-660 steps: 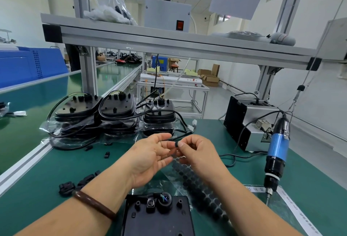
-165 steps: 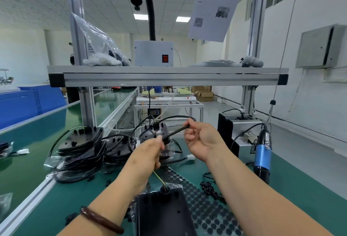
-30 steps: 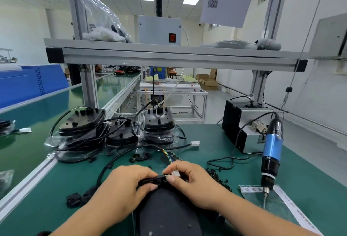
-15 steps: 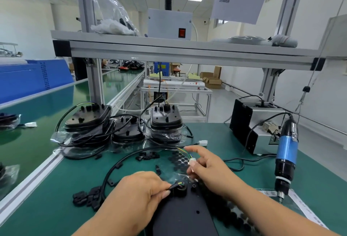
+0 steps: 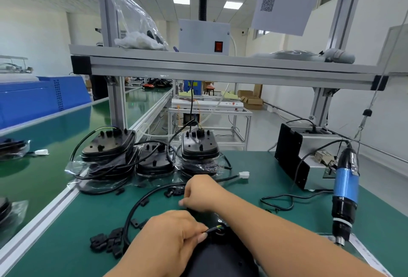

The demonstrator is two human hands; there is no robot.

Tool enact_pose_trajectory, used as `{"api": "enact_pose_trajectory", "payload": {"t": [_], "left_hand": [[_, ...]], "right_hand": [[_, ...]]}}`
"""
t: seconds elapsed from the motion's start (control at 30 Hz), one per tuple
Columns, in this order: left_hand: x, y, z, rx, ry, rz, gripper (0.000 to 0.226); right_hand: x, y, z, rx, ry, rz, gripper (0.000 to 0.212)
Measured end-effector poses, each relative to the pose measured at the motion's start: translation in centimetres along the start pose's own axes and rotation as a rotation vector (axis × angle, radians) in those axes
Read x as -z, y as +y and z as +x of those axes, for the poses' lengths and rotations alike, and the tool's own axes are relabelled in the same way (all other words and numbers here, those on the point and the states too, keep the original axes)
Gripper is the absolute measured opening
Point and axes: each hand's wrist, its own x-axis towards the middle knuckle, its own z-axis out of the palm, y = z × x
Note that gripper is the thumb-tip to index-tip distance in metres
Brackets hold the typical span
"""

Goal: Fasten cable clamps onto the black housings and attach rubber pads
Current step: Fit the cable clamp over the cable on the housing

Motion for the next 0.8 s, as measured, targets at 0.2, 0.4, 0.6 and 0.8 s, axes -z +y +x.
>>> {"api": "enact_pose_trajectory", "payload": {"t": [0.2, 0.4, 0.6, 0.8], "left_hand": [[0.1, -0.2, -0.1, -0.021, 0.016, 0.055, 0.034], [0.2, -0.2, 0.0, 0.017, -0.037, -0.025, 0.03], [0.8, -1.7, 1.7, 0.443, 0.121, -0.529, 0.008], [0.6, -1.8, 3.1, 0.573, 0.2, -0.511, 0.009]], "right_hand": [[0.2, -0.7, 1.1, -0.045, -0.071, -0.095, 0.027], [1.2, 0.1, 0.2, -0.068, -0.057, 0.088, 0.016], [0.9, 1.8, -2.7, -0.089, 0.034, 1.282, 0.016], [0.0, 1.5, -4.3, -0.052, 0.107, 1.464, 0.015]]}}
